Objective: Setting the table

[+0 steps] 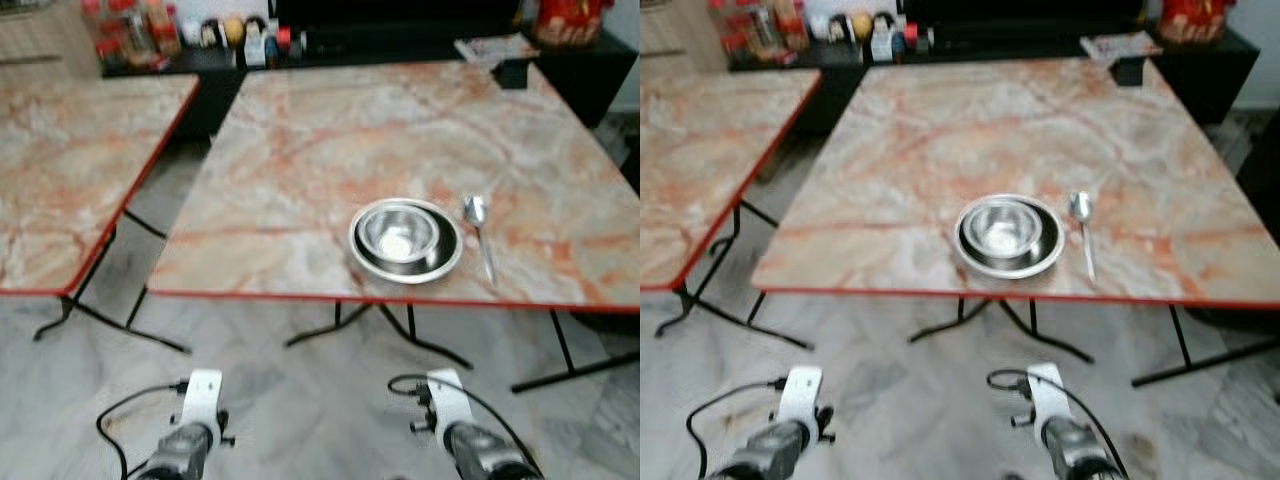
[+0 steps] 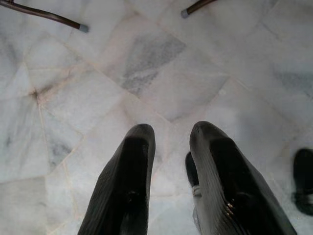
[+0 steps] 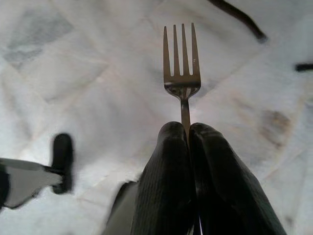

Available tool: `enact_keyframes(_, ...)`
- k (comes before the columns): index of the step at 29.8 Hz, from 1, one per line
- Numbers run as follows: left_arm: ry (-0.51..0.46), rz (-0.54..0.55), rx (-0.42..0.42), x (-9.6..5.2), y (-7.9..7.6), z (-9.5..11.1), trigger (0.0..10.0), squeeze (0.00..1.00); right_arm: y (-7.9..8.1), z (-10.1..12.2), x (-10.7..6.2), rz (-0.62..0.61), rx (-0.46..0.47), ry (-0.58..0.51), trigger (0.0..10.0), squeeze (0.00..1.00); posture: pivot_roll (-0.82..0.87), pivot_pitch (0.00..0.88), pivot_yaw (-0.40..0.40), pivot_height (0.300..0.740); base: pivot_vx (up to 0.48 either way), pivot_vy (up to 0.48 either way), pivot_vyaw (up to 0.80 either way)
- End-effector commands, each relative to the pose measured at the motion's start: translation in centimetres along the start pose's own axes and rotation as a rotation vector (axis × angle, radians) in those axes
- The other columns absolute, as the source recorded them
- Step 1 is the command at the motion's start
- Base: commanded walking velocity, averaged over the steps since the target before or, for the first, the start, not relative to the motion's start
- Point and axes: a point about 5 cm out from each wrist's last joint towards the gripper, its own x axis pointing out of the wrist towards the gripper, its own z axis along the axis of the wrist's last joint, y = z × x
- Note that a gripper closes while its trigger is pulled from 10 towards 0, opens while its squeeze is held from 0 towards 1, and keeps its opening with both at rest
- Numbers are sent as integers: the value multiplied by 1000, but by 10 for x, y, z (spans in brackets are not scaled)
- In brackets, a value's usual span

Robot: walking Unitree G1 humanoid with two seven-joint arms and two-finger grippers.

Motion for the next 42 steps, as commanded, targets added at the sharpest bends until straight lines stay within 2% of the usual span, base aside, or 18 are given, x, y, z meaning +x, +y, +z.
enact_keyframes(1,4,-6,2,0,-2,-1,10000,0,-2,-1,0,-8,0,6,10000,0,-47,82,74,740,0,-465,0)
enact_keyframes(3,4,-6,2,0,-2,-1,10000,0,-2,-1,0,-8,0,6,10000,0,-47,82,74,740,0,-465,0)
enact_keyframes(24,11,2,11,0,-1,0,10000,0,-2,2,0,-20,9,-17,10000,0,-69,75,86,740,0,0,0)
enact_keyframes(33,15,13,-13,0,-1,0,10000,0,-2,4,0,-32,31,-41,10000,0,-60,64,83,740,0,0,0)
enact_keyframes(37,15,15,-18,0,0,-1,10000,0,-1,2,0,-38,39,-29,10000,0,-61,63,86,740,0,377,0)
enact_keyframes(42,16,14,-13,0,1,-1,10000,0,0,2,0,-32,30,-17,10000,0,-63,60,92,740,0,480,-756)
